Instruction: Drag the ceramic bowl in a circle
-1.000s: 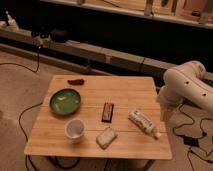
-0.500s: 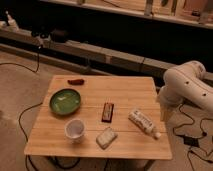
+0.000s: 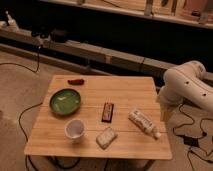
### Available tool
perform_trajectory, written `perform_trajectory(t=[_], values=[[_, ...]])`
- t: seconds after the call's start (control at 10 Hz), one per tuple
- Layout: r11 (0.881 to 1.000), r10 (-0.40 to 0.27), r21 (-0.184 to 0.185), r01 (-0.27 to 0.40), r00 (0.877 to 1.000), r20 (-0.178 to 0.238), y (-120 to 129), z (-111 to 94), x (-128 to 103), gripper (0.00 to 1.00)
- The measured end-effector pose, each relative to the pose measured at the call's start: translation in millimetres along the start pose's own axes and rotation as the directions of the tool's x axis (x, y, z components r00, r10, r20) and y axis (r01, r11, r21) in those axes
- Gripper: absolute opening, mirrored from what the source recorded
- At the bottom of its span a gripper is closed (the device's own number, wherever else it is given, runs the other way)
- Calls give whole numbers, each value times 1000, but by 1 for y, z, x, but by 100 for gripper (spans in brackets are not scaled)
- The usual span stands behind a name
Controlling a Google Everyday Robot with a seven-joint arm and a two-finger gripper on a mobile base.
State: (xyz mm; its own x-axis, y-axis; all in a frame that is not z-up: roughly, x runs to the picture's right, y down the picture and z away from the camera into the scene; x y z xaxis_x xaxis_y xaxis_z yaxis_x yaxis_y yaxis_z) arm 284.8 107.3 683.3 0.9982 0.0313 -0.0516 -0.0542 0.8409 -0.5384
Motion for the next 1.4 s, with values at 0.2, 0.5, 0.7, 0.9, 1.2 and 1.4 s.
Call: perform_trajectory(t=[0.2,0.5,0.7,0.9,1.2,1.4], values=[[1000,0,0,0,1000,0,0,0,0,65],[1000,0,11,0,1000,6,-4,-1,0,65],[994,-81,80,79,996,26,-41,-13,-17,65],[955,-253,177,239,966,57,-94,-35,-62,65],[862,-485,218,458,870,87,-118,-35,-122,65],[789,-597,252,560,795,102,-129,-12,-158,65]])
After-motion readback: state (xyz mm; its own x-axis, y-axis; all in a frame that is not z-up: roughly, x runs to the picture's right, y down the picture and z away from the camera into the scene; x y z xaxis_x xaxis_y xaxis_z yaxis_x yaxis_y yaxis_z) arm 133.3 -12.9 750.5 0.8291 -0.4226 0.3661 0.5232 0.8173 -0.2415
